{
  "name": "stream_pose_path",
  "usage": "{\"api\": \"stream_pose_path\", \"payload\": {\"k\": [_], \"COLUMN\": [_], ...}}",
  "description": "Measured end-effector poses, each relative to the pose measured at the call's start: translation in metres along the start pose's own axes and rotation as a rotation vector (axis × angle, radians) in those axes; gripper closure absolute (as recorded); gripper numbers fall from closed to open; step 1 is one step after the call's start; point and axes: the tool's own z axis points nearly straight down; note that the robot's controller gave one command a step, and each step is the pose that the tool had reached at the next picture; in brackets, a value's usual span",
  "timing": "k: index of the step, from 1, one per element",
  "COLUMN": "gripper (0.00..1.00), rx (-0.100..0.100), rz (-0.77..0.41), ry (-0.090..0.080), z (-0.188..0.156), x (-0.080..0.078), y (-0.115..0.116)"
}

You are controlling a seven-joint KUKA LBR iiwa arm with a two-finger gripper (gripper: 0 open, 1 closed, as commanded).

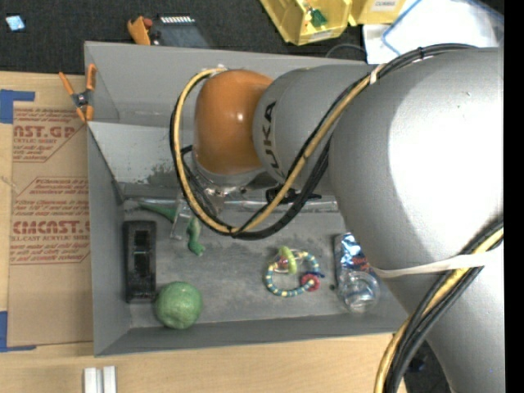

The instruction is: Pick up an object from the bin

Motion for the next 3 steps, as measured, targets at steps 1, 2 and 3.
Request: {"api": "stream_pose_path", "payload": {"k": [1, 2, 3], "gripper": [1.00, 1.00, 1.00], "rx": [0.001, -0.001, 0.000], "rz": [0.000, 0.000, 0.000], "ry": [0.003, 0.000, 0.005], "z": [0.011, -0.017, -0.034], "x": [0.001, 0.000, 0.000], "y": [-0.001, 0.001, 0.000]}}
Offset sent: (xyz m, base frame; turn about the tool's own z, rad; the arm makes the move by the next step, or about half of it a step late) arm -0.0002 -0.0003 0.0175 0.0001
